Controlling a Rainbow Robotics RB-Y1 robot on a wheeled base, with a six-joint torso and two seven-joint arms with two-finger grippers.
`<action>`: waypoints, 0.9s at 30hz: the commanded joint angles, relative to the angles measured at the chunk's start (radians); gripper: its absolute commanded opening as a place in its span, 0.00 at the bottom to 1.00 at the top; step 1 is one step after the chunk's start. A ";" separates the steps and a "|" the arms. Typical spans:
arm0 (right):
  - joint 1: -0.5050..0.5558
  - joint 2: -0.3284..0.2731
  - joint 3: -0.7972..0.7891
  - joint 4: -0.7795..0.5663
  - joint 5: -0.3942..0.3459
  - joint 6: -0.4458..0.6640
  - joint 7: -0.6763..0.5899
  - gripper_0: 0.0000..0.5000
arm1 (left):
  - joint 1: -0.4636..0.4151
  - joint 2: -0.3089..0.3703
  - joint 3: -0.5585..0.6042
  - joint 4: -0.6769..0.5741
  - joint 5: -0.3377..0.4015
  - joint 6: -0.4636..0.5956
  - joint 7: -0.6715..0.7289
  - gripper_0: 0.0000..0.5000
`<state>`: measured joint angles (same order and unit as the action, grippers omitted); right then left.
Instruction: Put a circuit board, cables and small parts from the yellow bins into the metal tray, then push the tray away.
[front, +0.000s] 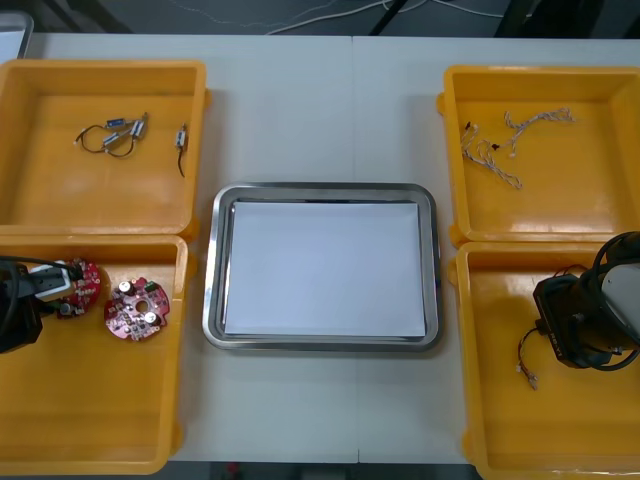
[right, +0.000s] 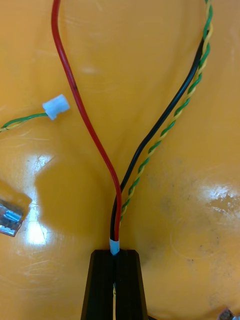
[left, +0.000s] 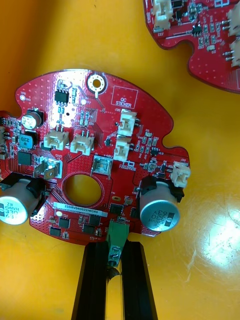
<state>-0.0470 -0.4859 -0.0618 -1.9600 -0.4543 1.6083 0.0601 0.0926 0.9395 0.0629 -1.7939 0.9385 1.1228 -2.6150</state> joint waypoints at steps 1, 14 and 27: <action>-0.013 -0.007 0.019 -0.008 -0.001 0.015 0.037 0.00 | 0.012 -0.004 -0.001 -0.002 0.020 -0.003 -0.090 0.00; -0.036 -0.069 -0.016 -0.135 -0.046 0.130 0.070 0.00 | 0.104 0.015 0.089 -0.004 0.088 0.018 -0.090 0.00; -0.036 -0.105 -0.110 -0.284 -0.165 0.271 0.234 0.00 | 0.196 0.027 0.242 -0.012 0.191 0.111 -0.090 0.00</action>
<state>-0.0690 -0.5590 -0.1007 -2.1823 -0.5916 1.8413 0.2047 0.2407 0.9396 0.2570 -1.7929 1.1081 1.2149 -2.6150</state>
